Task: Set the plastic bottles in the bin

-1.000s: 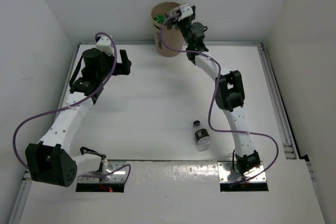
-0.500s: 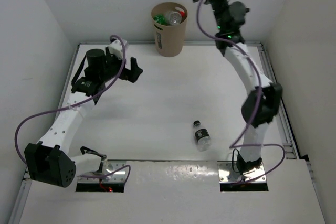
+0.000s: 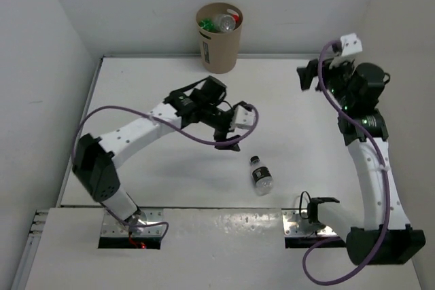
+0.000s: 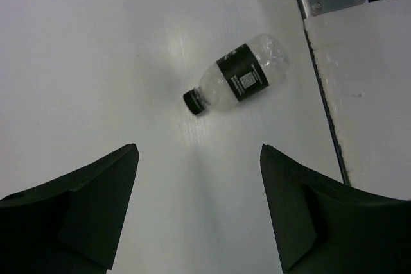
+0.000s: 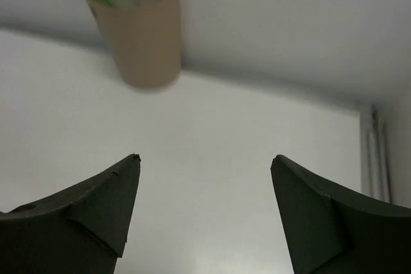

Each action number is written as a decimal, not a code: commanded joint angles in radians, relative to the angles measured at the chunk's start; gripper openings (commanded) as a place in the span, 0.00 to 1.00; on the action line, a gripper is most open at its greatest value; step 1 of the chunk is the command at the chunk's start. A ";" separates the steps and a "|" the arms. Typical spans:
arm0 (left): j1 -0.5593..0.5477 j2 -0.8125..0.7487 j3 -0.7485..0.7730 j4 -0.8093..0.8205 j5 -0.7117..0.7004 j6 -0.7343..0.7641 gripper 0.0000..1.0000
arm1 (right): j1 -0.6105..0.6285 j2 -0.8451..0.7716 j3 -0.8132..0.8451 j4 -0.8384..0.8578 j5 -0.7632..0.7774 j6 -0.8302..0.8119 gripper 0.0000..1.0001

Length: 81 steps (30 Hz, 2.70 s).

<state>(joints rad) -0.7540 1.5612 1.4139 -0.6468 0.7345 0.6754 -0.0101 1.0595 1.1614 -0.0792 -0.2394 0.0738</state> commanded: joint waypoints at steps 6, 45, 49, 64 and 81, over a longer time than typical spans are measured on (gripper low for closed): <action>-0.093 0.368 0.259 0.019 -0.067 -0.664 0.84 | -0.076 -0.308 -0.297 -0.505 -0.032 -0.061 0.81; -0.215 0.132 0.022 0.070 0.054 0.330 0.84 | -0.083 -0.346 -0.399 -0.514 0.081 -0.047 0.81; -0.346 0.063 -0.088 0.061 -0.148 0.643 0.87 | -0.096 -0.291 -0.381 -0.540 0.173 -0.016 0.81; -0.570 0.149 -0.127 0.061 -0.606 0.836 0.90 | -0.217 -0.162 -0.327 -0.564 0.083 0.060 0.81; -0.607 0.350 0.023 0.042 -0.664 0.866 0.93 | -0.303 -0.116 -0.307 -0.554 -0.017 0.066 0.78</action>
<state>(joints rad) -1.3476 1.8931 1.3922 -0.5915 0.0807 1.5158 -0.2981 0.9474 0.8265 -0.6598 -0.2256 0.1291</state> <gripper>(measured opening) 0.925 0.786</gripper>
